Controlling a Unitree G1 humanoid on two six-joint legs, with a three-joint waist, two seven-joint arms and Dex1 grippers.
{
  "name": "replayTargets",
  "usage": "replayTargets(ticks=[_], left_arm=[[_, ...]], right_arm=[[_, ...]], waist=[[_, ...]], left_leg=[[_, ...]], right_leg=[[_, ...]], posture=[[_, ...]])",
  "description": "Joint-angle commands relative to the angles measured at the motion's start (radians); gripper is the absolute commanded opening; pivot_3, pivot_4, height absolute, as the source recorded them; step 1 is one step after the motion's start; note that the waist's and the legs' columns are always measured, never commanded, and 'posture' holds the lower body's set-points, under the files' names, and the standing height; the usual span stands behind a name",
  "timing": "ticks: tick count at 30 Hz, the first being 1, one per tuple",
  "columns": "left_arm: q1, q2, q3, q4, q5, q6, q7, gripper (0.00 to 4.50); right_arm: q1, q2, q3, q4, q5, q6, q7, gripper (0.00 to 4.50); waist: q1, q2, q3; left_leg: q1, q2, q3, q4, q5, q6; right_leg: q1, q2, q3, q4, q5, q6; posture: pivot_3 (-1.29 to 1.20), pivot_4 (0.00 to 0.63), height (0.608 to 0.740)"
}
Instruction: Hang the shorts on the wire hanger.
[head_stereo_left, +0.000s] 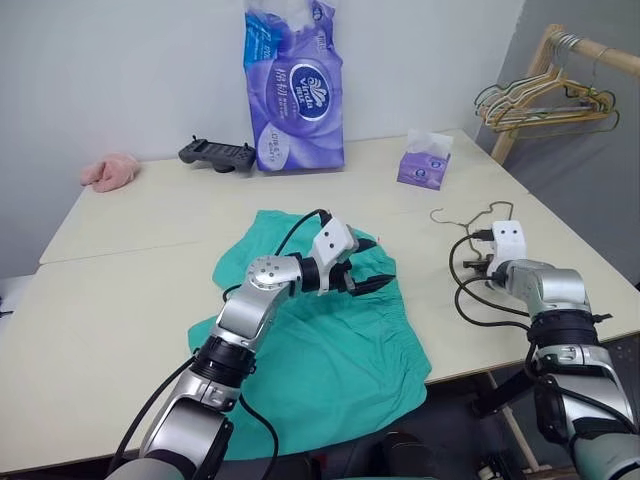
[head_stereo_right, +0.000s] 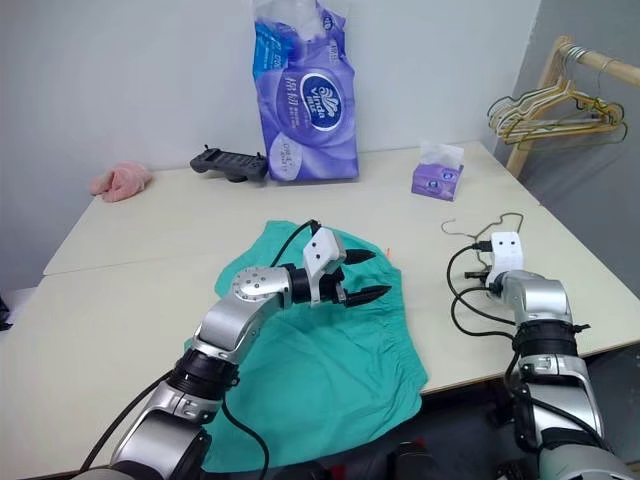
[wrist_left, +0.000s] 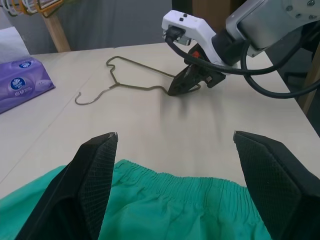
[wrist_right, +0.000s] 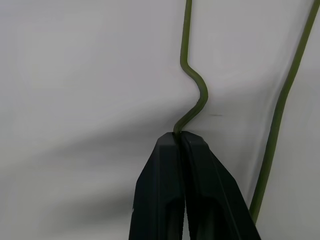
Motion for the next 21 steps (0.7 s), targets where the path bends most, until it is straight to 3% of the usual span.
replayTargets(ticks=[1, 5, 11, 14, 21], left_arm=[[0.001, 0.007, 0.030, -0.048, -0.013, -0.016, 0.002, 3.95], [0.007, 0.005, 0.023, -0.047, -0.015, -0.021, -0.005, 3.95], [-0.010, -0.010, 0.017, -0.025, -0.015, -0.031, -0.018, 3.95], [-0.023, -0.013, 0.018, -0.006, -0.013, -0.038, -0.031, 3.95], [-0.039, -0.011, 0.028, -0.006, -0.019, -0.030, -0.036, 3.95]], right_arm=[[-0.029, 0.003, -0.072, -0.179, 0.066, 0.090, -0.006, 0.03], [-0.072, 0.050, -0.221, -0.299, 0.164, 0.220, -0.060, 0.03], [-0.274, 0.284, -0.795, -0.401, 0.334, 0.607, -0.226, 0.03], [-0.367, 0.395, -1.092, -0.421, 0.385, 0.697, -0.285, 0.03], [-0.333, 0.527, -1.268, -0.451, 0.408, 0.644, -0.360, 0.03]], waist=[[0.001, 0.000, 0.000], [0.002, 0.000, 0.000], [0.000, 0.001, -0.001], [0.001, 0.001, -0.001], [-0.002, 0.002, -0.002]], left_leg=[[0.000, 0.000, 0.000, 0.000, 0.000, 0.000], [-0.001, 0.000, 0.000, 0.000, 0.000, 0.000], [-0.001, 0.000, -0.001, 0.000, 0.000, 0.000], [-0.002, 0.000, -0.002, 0.000, 0.000, 0.000], [-0.003, -0.001, -0.001, 0.000, 0.000, 0.001]], right_leg=[[0.000, 0.000, 0.000, 0.000, 0.000, 0.000], [0.000, -0.001, 0.000, 0.000, 0.000, 0.000], [-0.001, -0.001, -0.001, 0.000, 0.001, -0.002], [-0.001, -0.002, -0.002, 0.000, 0.003, -0.004], [-0.002, -0.002, -0.002, 0.000, 0.001, -0.001]], posture=[[-0.01, 0.026, 0.740], [-0.04, 0.024, 0.740], [-0.07, 0.021, 0.740], [-0.07, 0.022, 0.740], [-0.06, 0.023, 0.740]])
